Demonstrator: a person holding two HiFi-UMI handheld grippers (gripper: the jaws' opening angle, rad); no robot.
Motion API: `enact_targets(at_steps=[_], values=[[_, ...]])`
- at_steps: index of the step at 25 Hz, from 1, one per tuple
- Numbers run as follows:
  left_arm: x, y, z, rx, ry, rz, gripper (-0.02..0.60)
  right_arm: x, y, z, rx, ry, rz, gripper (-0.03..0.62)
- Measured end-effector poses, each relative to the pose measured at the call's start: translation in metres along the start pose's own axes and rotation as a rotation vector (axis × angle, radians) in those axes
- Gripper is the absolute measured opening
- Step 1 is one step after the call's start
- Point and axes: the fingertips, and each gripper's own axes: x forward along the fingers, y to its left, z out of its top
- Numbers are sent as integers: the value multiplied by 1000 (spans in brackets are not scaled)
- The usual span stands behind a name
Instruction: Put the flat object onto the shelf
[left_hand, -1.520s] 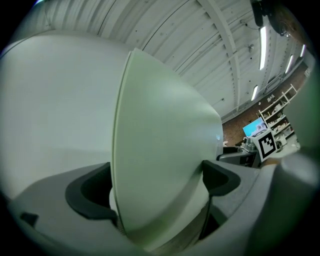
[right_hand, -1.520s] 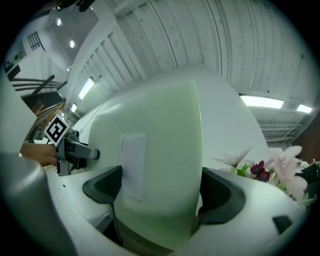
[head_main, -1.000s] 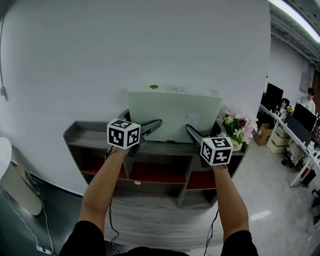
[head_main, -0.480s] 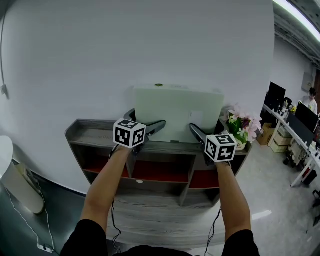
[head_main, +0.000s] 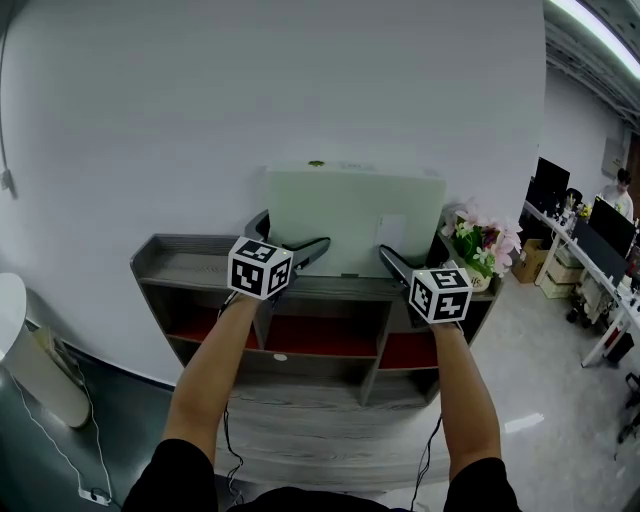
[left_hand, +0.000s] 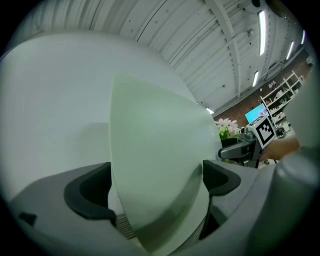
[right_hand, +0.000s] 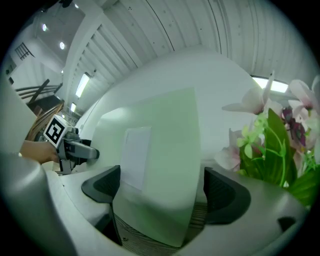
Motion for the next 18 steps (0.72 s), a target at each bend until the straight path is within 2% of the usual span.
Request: enact_targets(at_steps=[9,13,16,18], values=[[-25,7,6,-39,-64,65,561,-27,10,1,10,-45,-29,509],[-47,1,14,-63,-151,135,561,-42,27,7,-5,-92,-43,509],[-67,-16,19,-39,-211,185,561,-58,45,17,-18,-151,-48,508],[-79,-30,22,-22,-232,184,561,-70,59,21,-17,-182,-32,508]])
